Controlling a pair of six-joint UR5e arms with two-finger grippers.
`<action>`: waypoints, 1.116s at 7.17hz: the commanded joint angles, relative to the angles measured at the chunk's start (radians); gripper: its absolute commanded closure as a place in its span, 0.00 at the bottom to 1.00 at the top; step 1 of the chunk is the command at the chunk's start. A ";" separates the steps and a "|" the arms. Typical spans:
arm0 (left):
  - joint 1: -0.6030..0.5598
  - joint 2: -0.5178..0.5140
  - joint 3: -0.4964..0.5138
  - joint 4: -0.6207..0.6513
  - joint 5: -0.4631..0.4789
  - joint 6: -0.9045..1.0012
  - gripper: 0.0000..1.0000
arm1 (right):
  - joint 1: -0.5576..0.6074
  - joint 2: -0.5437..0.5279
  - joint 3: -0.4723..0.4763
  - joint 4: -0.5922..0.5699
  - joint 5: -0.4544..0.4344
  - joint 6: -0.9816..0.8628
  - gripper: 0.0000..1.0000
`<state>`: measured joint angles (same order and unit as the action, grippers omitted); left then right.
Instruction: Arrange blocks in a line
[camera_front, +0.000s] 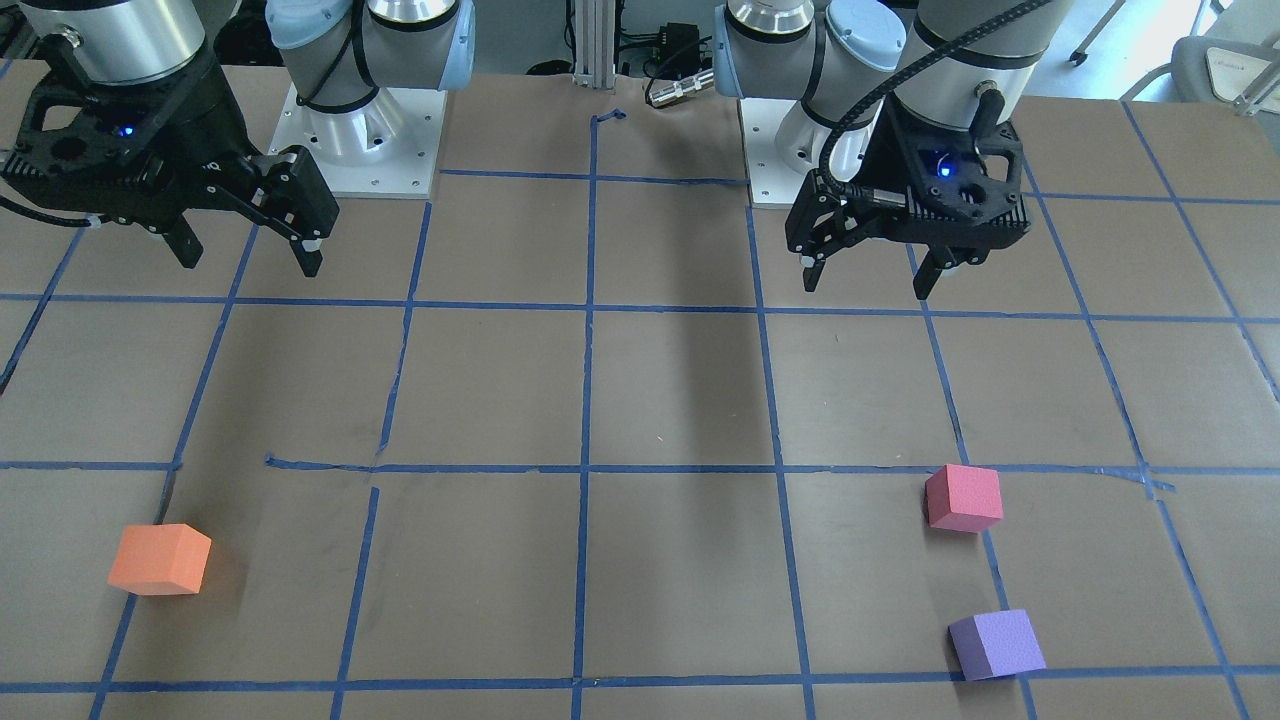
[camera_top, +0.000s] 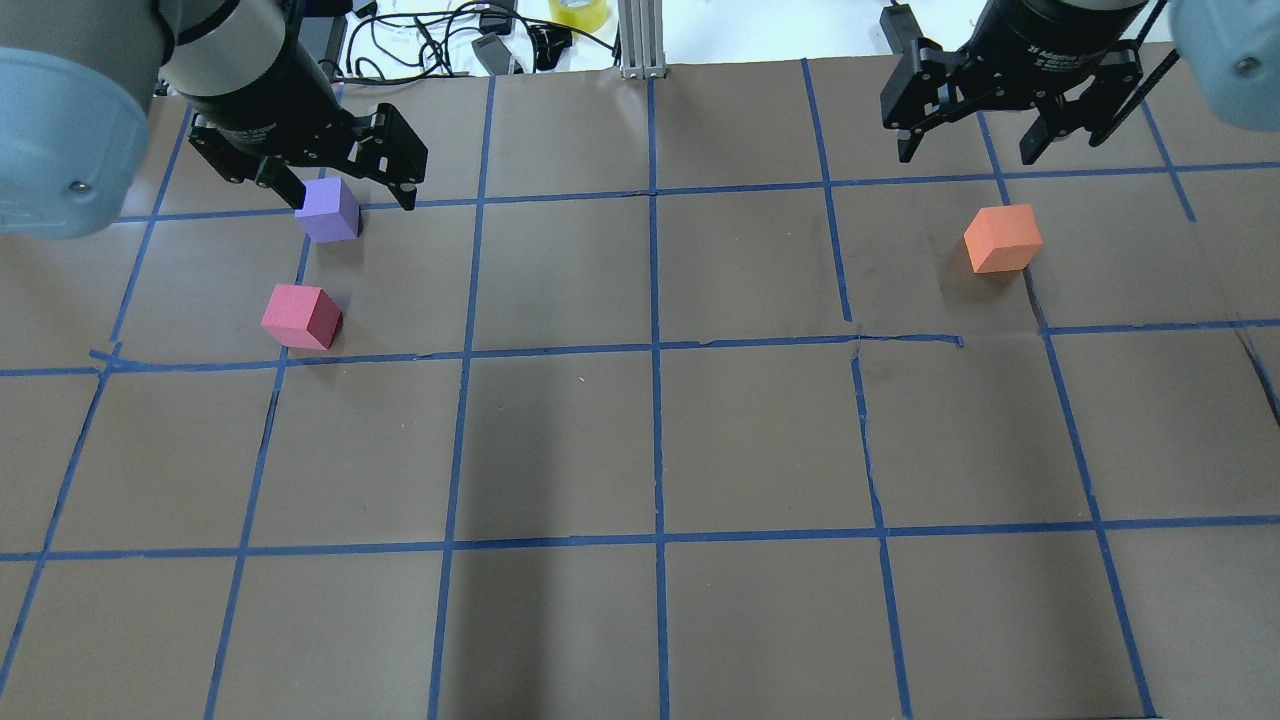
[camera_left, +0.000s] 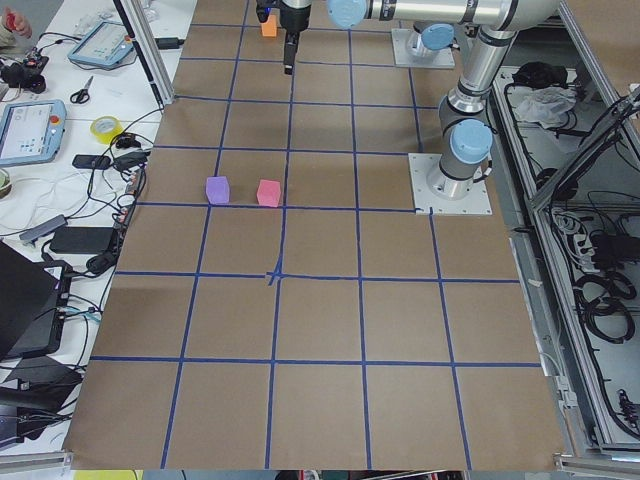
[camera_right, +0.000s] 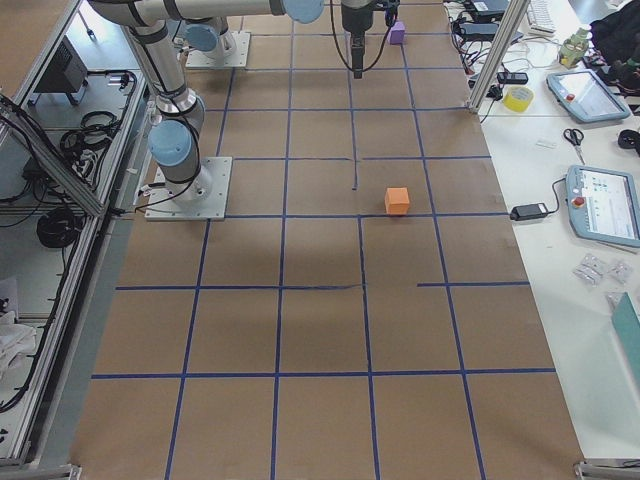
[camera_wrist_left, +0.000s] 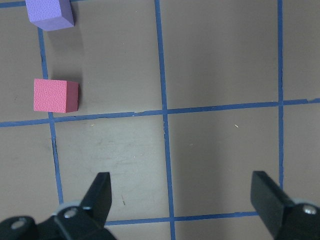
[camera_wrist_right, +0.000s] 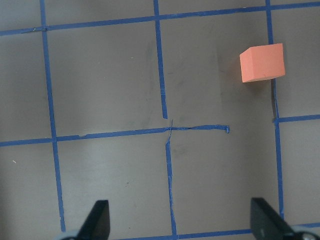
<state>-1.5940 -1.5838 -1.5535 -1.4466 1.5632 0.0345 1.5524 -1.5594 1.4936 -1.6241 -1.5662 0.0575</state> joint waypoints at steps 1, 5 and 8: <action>0.023 -0.001 0.018 -0.074 -0.029 -0.001 0.00 | 0.000 0.001 0.001 0.001 0.000 -0.002 0.00; 0.026 -0.010 0.030 -0.106 -0.018 -0.001 0.00 | 0.000 -0.001 0.001 0.001 0.000 -0.002 0.00; 0.020 -0.002 0.003 -0.107 -0.020 -0.005 0.00 | 0.000 0.001 0.001 0.001 0.000 -0.002 0.00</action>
<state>-1.5729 -1.5917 -1.5357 -1.5546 1.5437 0.0276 1.5524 -1.5587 1.4941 -1.6230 -1.5662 0.0553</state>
